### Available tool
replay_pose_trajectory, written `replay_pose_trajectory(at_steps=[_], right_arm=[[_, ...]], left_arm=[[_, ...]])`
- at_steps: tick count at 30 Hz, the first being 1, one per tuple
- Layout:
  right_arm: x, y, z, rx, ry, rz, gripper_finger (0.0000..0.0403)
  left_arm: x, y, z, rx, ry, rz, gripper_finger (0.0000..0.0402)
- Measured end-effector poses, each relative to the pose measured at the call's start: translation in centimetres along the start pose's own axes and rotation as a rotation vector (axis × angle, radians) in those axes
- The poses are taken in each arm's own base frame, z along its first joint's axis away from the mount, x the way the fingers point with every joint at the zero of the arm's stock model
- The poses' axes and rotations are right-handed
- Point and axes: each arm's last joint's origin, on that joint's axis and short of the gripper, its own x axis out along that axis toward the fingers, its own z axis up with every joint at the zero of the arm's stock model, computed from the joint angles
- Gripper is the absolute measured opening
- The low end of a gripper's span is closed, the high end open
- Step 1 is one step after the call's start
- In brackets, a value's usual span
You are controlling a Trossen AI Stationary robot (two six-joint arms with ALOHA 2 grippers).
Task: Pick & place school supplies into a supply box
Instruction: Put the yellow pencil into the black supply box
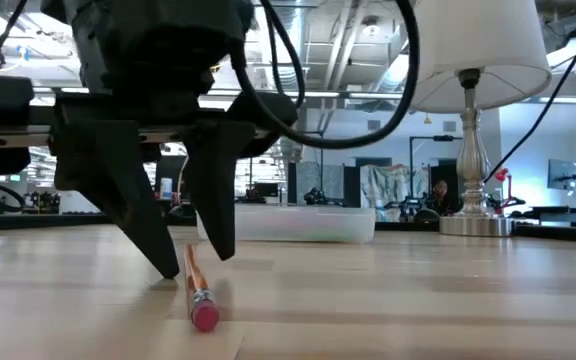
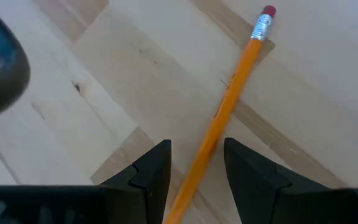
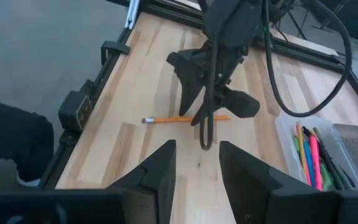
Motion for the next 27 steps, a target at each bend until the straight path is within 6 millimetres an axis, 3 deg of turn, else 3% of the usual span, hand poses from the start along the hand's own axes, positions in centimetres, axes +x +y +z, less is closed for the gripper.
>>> replay_pose_trajectory(at_steps=[12, 27], right_arm=[[0.0, 0.0, 0.0, 0.041, -0.003, -0.004, 0.0118], [0.0, 0.0, 0.0, 0.041, -0.003, -0.003, 0.0118]], left_arm=[[1.3, 1.5, -1.7, -0.189, 0.041, -0.114, 0.014], [1.4, 1.9, -1.8, -0.332, 0.094, -0.067, 0.0052]])
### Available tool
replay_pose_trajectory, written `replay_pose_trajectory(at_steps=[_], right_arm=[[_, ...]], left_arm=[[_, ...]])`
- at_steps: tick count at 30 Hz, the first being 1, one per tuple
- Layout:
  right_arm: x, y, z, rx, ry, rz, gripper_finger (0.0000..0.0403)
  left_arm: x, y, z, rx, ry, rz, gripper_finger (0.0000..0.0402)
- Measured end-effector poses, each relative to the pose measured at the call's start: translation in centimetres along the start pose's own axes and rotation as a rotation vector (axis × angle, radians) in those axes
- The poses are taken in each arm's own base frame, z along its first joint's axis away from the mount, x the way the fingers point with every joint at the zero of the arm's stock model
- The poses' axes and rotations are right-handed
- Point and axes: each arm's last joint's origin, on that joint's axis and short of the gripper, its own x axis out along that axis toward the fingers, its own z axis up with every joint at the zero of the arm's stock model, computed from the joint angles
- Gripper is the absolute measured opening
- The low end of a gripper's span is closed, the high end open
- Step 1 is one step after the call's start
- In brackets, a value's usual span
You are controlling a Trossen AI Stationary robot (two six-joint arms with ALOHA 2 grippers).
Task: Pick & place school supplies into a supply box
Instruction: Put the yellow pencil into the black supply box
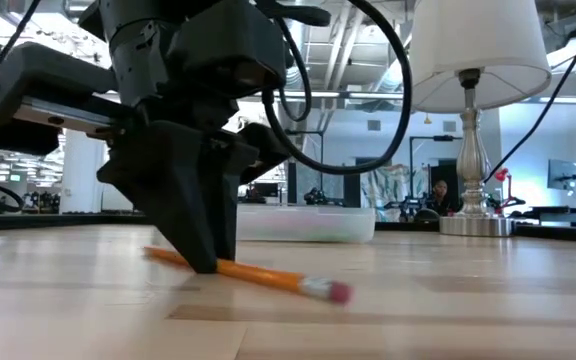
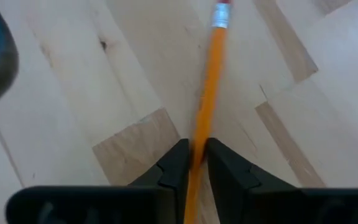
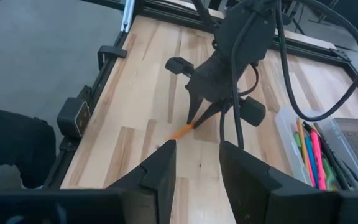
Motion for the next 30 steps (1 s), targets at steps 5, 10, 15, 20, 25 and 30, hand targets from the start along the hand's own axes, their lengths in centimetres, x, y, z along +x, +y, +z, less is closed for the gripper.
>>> replay_pose_trajectory(at_steps=[5, 10, 15, 20, 25, 30], right_arm=[[-0.14, 0.14, -0.05, 0.003, -0.001, 0.007, 0.0118], [-0.28, 0.28, -0.1, 0.018, -0.002, 0.012, 0.0118], [-0.35, 0.35, -0.12, 0.017, -0.003, 0.015, 0.0118], [-0.36, 0.35, -0.13, 0.017, -0.003, 0.015, 0.0118], [-0.37, 0.36, -0.13, 0.022, -0.003, 0.015, 0.0118], [-0.36, 0.35, -0.13, 0.027, -0.002, 0.015, 0.0118]], left_arm=[[-0.3, 0.11, 0.49, -0.06, 0.017, 0.01, 0.0031], [-0.62, 0.21, 0.76, -0.126, 0.04, 0.038, 0.0023], [-0.69, 0.26, 0.62, -0.179, 0.06, 0.061, 0.0025], [-0.69, 0.27, 0.53, -0.194, 0.068, 0.051, 0.0027], [-0.69, 0.2, 0.52, -0.186, 0.069, 0.038, 0.004], [-0.68, -0.12, 0.55, -0.15, 0.071, 0.037, 0.0054]])
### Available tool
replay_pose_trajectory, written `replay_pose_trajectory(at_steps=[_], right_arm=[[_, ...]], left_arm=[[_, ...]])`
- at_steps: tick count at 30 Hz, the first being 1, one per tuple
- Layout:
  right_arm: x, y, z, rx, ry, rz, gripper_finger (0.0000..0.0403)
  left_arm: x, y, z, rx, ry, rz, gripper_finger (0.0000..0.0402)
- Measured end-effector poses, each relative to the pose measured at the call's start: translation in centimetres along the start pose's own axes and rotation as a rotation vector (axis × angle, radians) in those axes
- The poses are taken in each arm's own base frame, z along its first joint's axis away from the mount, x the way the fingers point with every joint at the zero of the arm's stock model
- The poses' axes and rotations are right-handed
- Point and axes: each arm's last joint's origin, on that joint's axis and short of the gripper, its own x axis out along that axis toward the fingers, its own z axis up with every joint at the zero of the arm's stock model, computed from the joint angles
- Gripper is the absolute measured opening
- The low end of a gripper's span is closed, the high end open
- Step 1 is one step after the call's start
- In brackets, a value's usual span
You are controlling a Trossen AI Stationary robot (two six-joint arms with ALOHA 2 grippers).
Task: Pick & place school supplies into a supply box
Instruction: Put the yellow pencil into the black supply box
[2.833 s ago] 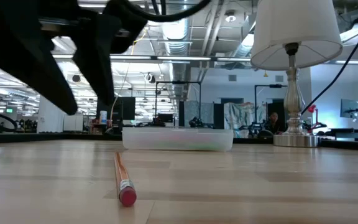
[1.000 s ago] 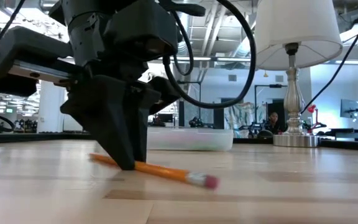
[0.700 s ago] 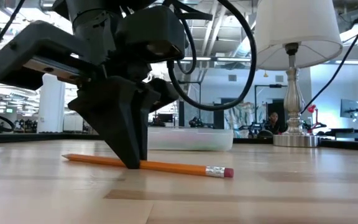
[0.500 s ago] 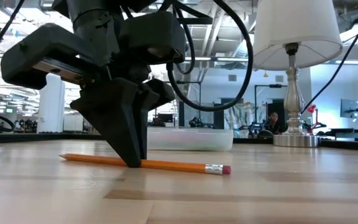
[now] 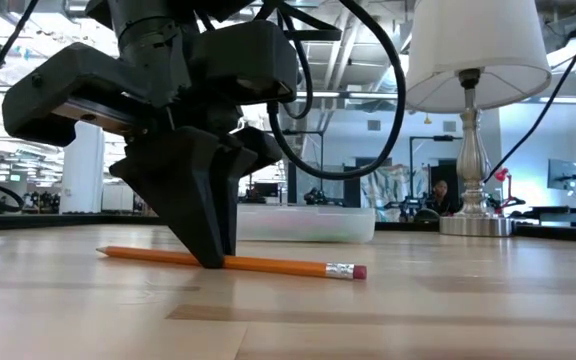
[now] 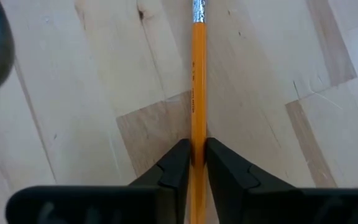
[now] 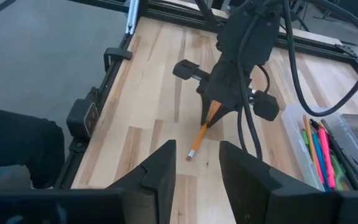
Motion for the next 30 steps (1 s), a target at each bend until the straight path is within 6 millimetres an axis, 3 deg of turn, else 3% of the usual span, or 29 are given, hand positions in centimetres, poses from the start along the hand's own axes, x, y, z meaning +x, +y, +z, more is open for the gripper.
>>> replay_pose_trajectory(at_steps=[6, 16, 30], right_arm=[[0.01, 0.0, -0.02, -0.001, 0.001, -0.001, 0.0118], [0.02, -0.05, -0.08, -0.008, 0.007, -0.004, 0.0118], [-0.02, -0.01, -0.1, 0.006, 0.008, -0.001, 0.0118]], left_arm=[[0.0, 0.04, 0.0, 0.0, 0.0, -0.004, 0.0051], [-0.01, 0.14, 0.01, 0.009, -0.001, 0.024, 0.0011], [-0.33, 0.24, 0.49, -0.012, -0.009, 0.067, 0.0017]])
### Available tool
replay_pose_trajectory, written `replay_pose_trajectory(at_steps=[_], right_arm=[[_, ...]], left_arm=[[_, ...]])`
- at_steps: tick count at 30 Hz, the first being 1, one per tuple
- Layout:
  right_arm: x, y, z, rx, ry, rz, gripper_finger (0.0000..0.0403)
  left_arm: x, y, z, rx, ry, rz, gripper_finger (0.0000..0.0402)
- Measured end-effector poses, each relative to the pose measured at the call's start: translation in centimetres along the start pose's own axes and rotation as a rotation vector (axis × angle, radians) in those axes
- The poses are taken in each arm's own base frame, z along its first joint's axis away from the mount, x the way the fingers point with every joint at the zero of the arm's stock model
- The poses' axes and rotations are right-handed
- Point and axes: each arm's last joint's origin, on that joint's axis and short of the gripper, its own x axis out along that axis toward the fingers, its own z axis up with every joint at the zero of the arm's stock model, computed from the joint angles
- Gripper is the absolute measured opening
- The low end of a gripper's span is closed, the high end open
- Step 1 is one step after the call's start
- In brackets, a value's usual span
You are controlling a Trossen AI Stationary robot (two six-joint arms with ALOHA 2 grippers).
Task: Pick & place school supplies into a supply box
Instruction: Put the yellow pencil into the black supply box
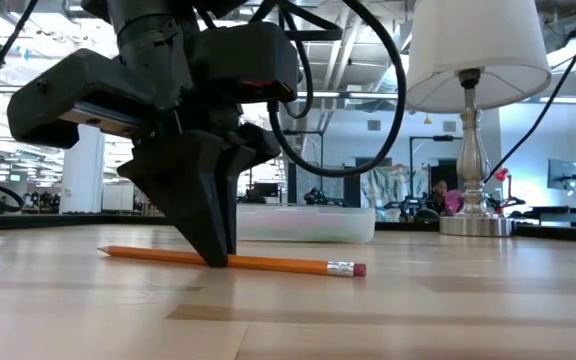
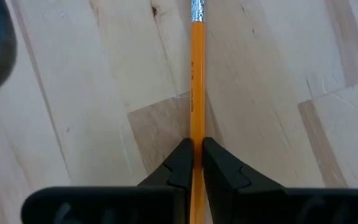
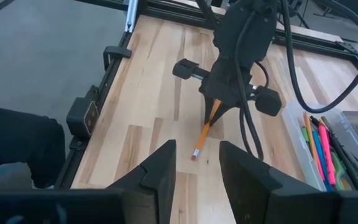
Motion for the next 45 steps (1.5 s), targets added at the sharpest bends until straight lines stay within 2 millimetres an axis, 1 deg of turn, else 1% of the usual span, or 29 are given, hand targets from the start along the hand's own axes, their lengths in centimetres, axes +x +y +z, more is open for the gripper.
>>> replay_pose_trajectory(at_steps=[5, 13, 17, 22, 25, 27, 32, 34, 37, 40, 43, 45], right_arm=[[0.0, 0.0, 0.0, 0.0, 0.001, 0.001, 0.0118], [0.0, 0.0, 0.0, 0.0, 0.003, 0.001, 0.0118], [0.0, 0.0, 0.0, -0.002, 0.004, 0.0, 0.0118], [0.0, 0.0, 0.0, -0.007, 0.004, 0.0, 0.0118], [0.0, -0.1, 0.0, -0.011, 0.006, -0.001, 0.0118], [0.0, -0.1, -0.1, -0.017, 0.011, -0.003, 0.0118], [0.0, -0.1, -0.2, -0.023, 0.016, -0.006, 0.0118], [0.0, -0.1, -0.2, -0.026, 0.018, -0.007, 0.0118], [0.0, -0.2, -0.3, -0.035, 0.026, -0.011, 0.0118], [0.0, -0.2, -0.3, -0.038, 0.028, -0.012, 0.0118], [0.0, -0.2, -0.3, -0.037, 0.028, -0.012, 0.0118], [0.0, -0.2, -0.3, -0.037, 0.028, -0.012, 0.0118]], left_arm=[[-0.4, 0.1, 0.8, -0.003, -0.012, 0.038, 0.0017], [-1.4, 0.8, 1.5, 0.006, 0.028, 0.199, 0.0017], [-2.0, 1.7, 1.8, 0.002, 0.059, 0.253, 0.0017], [-2.7, 3.3, 2.4, -0.012, 0.057, 0.337, 0.0018], [-3.1, 4.8, 2.8, -0.003, 0.056, 0.416, 0.0018], [-3.4, 6.1, 2.9, -0.01, 0.06, 0.466, 0.0018], [-3.8, 10.8, 2.4, -0.094, 0.094, 0.591, 0.0018], [-3.9, 12.6, 2.0, -0.124, 0.111, 0.61, 0.0018], [-4.0, 15.0, 1.4, -0.176, 0.118, 0.598, 0.0018], [-4.0, 17.1, 0.8, -0.236, 0.095, 0.542, 0.0018], [-4.1, 18.5, 0.4, -0.281, 0.074, 0.479, 0.0018], [-4.1, 18.9, 0.2, -0.293, 0.066, 0.437, 0.0021]])
